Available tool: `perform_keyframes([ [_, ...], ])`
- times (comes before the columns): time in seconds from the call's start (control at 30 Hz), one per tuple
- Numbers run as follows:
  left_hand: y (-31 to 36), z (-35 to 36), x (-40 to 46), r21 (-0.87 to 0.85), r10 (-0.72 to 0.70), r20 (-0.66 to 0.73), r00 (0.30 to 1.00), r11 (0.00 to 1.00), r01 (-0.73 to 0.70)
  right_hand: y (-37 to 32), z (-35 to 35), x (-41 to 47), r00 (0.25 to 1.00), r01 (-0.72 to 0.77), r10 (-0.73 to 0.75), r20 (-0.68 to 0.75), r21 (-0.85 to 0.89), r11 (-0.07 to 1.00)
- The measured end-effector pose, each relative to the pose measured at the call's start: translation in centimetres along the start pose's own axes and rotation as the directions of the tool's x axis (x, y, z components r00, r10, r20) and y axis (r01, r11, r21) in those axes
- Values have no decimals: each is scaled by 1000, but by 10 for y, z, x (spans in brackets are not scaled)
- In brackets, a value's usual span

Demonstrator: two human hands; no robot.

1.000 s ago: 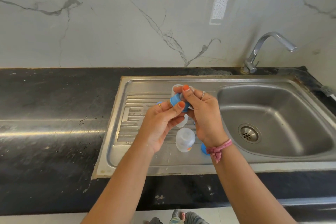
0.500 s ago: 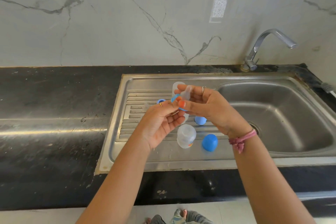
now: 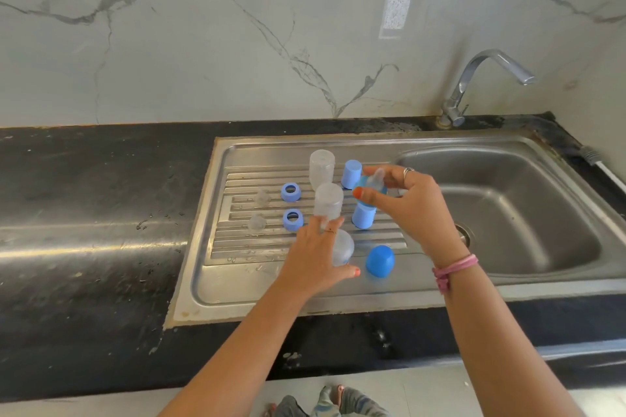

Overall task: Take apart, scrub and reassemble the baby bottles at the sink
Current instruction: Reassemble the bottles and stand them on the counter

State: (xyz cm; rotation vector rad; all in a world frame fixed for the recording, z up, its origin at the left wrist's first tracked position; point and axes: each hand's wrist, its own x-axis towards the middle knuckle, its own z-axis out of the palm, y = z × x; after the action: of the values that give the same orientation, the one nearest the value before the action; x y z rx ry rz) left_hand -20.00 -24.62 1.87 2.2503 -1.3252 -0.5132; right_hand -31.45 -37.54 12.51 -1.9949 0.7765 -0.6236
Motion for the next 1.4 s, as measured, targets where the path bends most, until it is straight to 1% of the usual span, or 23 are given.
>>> perform_keyframes([
  [0.07, -1, 3, -1, 35, -1, 17, 1000, 999, 1, 1, -1, -1, 999, 9, -7, 36, -50, 999],
  [0.1, -1, 1, -2, 4, -1, 10, 1000, 1000, 1, 2, -1, -1, 997, 22, -15, 70, -96, 995],
  [0.17, 1, -9, -6, -135, -21, -57, 998, 991, 13, 5, -1, -2, 993, 35, -17, 120, -149, 988],
  [0.2, 3, -18, -9, -242, -63, -116, 991, 970, 33, 6, -1, -2, 993, 28, -14, 119, -124, 992],
  [0.23, 5, -29, -13, -386, -136, -164, 977, 920, 63, 8, -2, -3, 994, 11, -5, 109, -60, 998],
  [0.27, 8, -42, -18, -569, -229, -169, 959, 817, 95, 8, -2, -3, 995, -18, 14, 101, 42, 999],
  [0.3, 11, -56, -23, -763, -300, -117, 947, 637, 108, 8, -2, -4, 994, -58, 41, 102, 173, 983],
  [0.33, 12, -67, -29, -906, -320, -49, 946, 413, 93, 9, -1, -5, 992, -99, 67, 111, 307, 946],
  [0.37, 12, -77, -33, -973, -308, -7, 951, 221, 65, 8, 0, -6, 988, -133, 87, 127, 418, 899],
  [0.4, 12, -84, -37, -994, -297, 8, 955, 103, 40, 8, 2, -7, 984, -161, 98, 150, 499, 852],
  [0.43, 15, -89, -41, -999, -290, 9, 957, 43, 23, 6, 5, -7, 978, -183, 95, 184, 558, 809],
  [0.47, 18, -92, -44, -1000, -289, 7, 957, 15, 12, 4, 7, -9, 971, -203, 81, 223, 605, 770],
  [0.53, 25, -95, -47, -1000, -301, 12, 954, -9, 10, -2, 14, -11, 957, -238, 52, 287, 668, 705],
  [0.63, 28, -96, -48, -999, -315, 45, 948, -40, 34, -6, 21, -12, 948, -257, 39, 316, 689, 678],
  [0.77, 22, -99, -48, -999, -308, 36, 951, -35, 26, -8, 25, -13, 940, -289, 58, 335, 697, 657],
  [0.87, 22, -97, -46, -999, -311, -19, 950, 38, -8, -8, 27, -12, 944, -301, 112, 311, 668, 680],
  [1.0, 21, -92, -45, -979, -323, -90, 942, 202, -24, -10, 31, -11, 939, -332, 184, 292, 620, 711],
  [1.13, 11, -96, -45, -938, -279, -70, 958, 345, 32, -15, 35, -11, 930, -361, 256, 263, 538, 762],
  [1.2, 5, -99, -46, -894, -236, -35, 971, 441, 75, -18, 35, -11, 931, -359, 270, 244, 490, 794],
  [1.27, 1, -99, -46, -810, -208, 6, 978, 573, 127, -22, 36, -10, 929, -353, 267, 255, 403, 844],
  [1.3, 0, -98, -46, -739, -195, 13, 981, 659, 141, -24, 37, -10, 929, -342, 260, 263, 345, 874],
  [1.37, 0, -95, -45, -586, -140, -5, 990, 803, 110, -29, 41, -10, 935, -295, 232, 269, 228, 928],
  [1.4, 0, -93, -46, -543, -96, -20, 995, 837, 70, -31, 43, -10, 940, -268, 214, 267, 184, 946],
])
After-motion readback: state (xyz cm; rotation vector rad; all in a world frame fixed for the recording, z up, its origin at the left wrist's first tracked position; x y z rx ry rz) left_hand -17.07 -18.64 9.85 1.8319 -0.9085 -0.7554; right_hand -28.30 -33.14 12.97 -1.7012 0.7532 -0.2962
